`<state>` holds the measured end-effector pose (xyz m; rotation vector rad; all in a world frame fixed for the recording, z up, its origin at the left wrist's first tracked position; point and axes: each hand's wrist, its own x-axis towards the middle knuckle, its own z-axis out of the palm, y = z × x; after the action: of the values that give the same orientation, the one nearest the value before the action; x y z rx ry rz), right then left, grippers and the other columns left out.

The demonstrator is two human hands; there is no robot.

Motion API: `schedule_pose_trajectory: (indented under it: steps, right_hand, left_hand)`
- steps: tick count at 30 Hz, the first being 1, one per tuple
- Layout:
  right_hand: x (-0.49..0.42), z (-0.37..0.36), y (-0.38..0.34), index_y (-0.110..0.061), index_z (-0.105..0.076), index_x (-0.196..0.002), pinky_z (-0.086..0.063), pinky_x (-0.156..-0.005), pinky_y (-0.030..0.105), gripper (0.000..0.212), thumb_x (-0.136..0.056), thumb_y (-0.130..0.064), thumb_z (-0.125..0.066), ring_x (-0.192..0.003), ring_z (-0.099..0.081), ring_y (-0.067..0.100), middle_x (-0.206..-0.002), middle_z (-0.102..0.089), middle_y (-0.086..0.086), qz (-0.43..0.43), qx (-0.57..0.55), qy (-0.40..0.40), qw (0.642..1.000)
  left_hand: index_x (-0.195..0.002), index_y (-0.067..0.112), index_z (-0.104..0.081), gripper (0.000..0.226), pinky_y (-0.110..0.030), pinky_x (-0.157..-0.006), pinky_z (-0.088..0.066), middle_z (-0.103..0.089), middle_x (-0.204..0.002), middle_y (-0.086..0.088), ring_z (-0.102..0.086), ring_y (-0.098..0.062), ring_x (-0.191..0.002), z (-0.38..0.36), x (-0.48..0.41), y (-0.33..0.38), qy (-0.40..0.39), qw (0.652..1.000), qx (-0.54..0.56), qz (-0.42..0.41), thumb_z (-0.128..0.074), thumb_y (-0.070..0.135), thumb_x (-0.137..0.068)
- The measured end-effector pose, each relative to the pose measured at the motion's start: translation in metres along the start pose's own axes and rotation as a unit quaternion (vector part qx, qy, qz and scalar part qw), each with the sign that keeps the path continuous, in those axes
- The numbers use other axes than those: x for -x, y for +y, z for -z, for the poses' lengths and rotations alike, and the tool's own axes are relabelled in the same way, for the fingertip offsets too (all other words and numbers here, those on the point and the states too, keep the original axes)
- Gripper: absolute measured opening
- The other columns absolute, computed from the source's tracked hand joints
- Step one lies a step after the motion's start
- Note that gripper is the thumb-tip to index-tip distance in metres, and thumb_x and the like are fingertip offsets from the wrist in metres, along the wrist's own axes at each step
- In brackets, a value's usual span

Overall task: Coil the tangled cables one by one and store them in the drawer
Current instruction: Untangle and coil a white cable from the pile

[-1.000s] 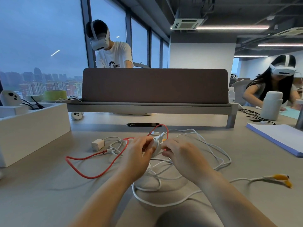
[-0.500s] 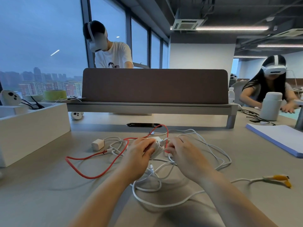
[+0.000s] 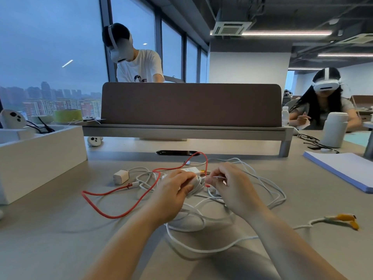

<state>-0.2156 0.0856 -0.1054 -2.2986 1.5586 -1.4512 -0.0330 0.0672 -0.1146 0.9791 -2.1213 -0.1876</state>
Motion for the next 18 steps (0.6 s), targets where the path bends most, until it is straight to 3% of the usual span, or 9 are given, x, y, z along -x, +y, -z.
schedule_pose_trajectory:
  steps: [7,11,15,18]
  right_hand:
    - [0.000,0.003,0.005,-0.016,-0.067,-0.077,-0.036,-0.068,0.008,0.011,-0.082,-0.007,-0.070,-0.080,-0.049,-0.004,-0.078,-0.055,-0.011,0.058,-0.001,0.043,0.997]
    - [-0.003,0.006,0.007,-0.017,-0.070,-0.077,-0.038,-0.069,0.007,0.012,-0.080,-0.005,-0.072,-0.079,-0.054,0.001,-0.076,-0.059,-0.015,0.065,-0.020,0.072,0.995]
    - [-0.004,0.010,0.008,-0.026,-0.068,-0.077,-0.041,-0.067,0.011,0.021,-0.082,-0.006,-0.071,-0.077,-0.057,0.005,-0.076,-0.062,-0.016,0.049,-0.056,0.083,0.994]
    - [-0.005,0.011,0.009,-0.039,-0.061,-0.076,-0.046,-0.065,0.020,0.030,-0.085,-0.011,-0.068,-0.072,-0.058,0.010,-0.074,-0.065,-0.014,0.013,-0.098,0.083,0.992]
  left_hand:
    - [-0.124,0.022,-0.059,0.029,0.000,-0.088,-0.032,-0.058,-0.117,0.008,-0.050,0.000,-0.105,0.002,-0.001,-0.005,-0.038,0.998,0.040,0.008,-0.053,0.019,-0.096]
    - [-0.124,0.027,-0.059,0.029,-0.011,-0.094,-0.041,-0.060,-0.117,0.012,-0.053,0.003,-0.108,0.006,0.001,-0.007,-0.066,0.993,0.095,0.030,-0.054,0.021,-0.095]
    - [-0.122,0.020,-0.061,0.029,-0.018,-0.093,-0.046,-0.065,-0.113,0.008,-0.059,0.000,-0.106,0.010,0.002,0.004,-0.087,0.969,0.223,0.055,-0.054,0.012,-0.095]
    - [-0.117,0.025,-0.063,0.030,-0.023,-0.093,-0.048,-0.068,-0.112,0.005,-0.061,-0.008,-0.107,0.013,0.004,0.011,-0.094,0.949,0.297,0.058,-0.051,0.009,-0.096]
